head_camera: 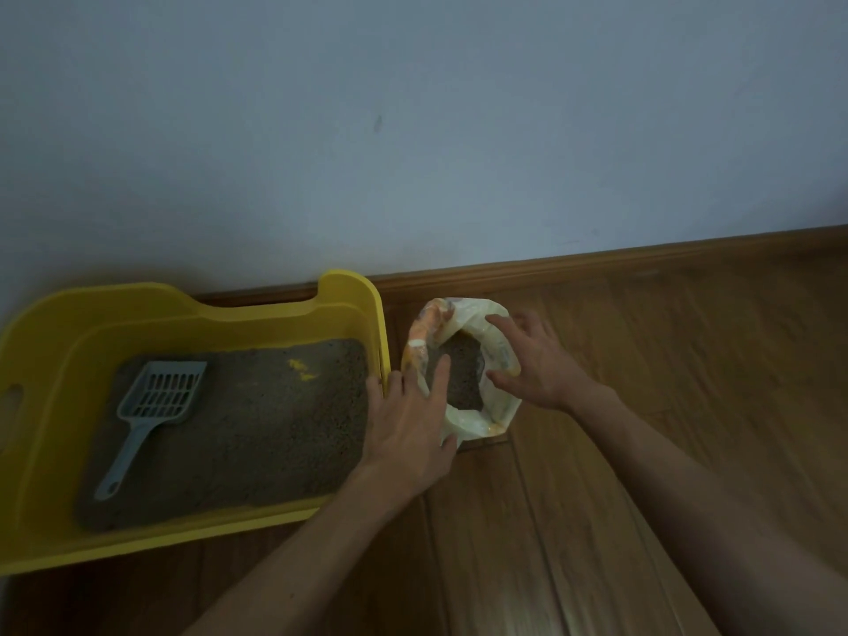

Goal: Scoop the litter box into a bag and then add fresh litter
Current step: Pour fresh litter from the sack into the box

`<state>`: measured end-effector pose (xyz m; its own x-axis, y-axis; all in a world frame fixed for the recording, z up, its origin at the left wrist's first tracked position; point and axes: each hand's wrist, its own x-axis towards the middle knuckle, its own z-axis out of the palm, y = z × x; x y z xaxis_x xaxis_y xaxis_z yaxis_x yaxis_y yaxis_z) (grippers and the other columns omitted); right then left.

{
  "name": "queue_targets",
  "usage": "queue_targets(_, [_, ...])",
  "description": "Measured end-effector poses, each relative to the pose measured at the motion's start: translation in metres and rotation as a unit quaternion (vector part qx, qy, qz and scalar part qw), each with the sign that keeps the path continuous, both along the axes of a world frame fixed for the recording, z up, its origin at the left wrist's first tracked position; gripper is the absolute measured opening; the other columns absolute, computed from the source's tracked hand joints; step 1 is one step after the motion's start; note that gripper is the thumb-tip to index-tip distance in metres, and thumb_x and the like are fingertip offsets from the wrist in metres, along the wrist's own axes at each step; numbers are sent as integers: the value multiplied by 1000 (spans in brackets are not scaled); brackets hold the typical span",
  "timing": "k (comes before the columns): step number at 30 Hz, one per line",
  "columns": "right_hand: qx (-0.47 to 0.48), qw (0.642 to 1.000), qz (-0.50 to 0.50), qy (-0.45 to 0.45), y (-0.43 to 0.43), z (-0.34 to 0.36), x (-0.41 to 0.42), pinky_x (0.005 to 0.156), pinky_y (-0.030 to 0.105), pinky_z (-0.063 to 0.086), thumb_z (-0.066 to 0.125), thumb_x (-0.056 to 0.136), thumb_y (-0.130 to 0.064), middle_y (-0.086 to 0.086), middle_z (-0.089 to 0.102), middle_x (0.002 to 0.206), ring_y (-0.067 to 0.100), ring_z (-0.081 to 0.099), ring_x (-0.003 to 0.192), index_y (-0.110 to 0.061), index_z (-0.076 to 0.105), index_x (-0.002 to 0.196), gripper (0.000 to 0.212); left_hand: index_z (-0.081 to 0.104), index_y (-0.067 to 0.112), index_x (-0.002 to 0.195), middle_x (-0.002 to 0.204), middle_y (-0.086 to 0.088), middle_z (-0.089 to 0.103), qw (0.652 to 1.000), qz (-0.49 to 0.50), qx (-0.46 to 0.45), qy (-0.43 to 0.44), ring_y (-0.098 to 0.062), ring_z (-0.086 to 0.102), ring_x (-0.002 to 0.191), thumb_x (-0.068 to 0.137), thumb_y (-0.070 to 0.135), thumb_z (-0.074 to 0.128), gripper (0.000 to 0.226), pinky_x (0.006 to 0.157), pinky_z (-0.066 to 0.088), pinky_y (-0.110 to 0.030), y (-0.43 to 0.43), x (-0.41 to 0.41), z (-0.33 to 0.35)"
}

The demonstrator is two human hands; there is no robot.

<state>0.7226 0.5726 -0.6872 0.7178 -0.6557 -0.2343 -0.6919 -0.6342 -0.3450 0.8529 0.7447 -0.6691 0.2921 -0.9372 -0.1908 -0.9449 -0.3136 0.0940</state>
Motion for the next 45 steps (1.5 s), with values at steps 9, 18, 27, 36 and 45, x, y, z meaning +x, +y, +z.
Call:
queue_targets(9, [169, 985, -32, -29, -17, -22, -14, 103, 51, 44, 64, 72, -60, 5, 37, 144, 28, 42, 129, -60, 21, 141, 82, -2, 24, 153, 142, -17, 45, 994, 17, 72, -75, -38, 31, 132, 86, 65, 48, 94, 109, -9, -69, -12, -11, -12])
queue_targets(18, [241, 970, -11, -35, -22, -34, -7, 104, 54, 42, 72, 66, -50, 6, 40, 143, 28, 43, 128, -68, 13, 139, 96, 26, 34, 147, 137, -13, 52, 996, -4, 64, -60, -36, 33, 135, 88, 68, 42, 69, 106, -13, -71, -11, -9, -15])
queue_targets(27, [275, 955, -28, -105, -27, -43, -11, 104, 50, 44, 78, 72, -28, 0, 39, 142, 22, 43, 128, -60, 33, 137, 86, 47, 31, 129, 121, -9, 61, 998, 6, 47, -47, -33, 38, 128, 85, 68, 44, 58, 108, -12, -69, -10, -9, -14])
queue_targets(36, [230, 963, -37, -131, -17, -47, -38, 96, 42, 50, 75, 70, -22, -2, 46, 133, 17, 49, 120, -47, 44, 130, 72, 45, 33, 132, 122, -9, 62, 997, -6, 45, -69, -36, 39, 130, 84, 73, 39, 63, 105, -17, -71, -8, -11, -14])
queue_targets(45, [193, 971, -63, -126, 0, -36, -95, 90, 30, 52, 75, 73, -14, -7, 50, 129, 6, 52, 114, -43, 41, 137, 78, 40, 27, 138, 137, -19, 53, 996, -69, 61, -11, -38, 33, 139, 87, 70, 38, 67, 116, -8, -56, -6, -40, -20])
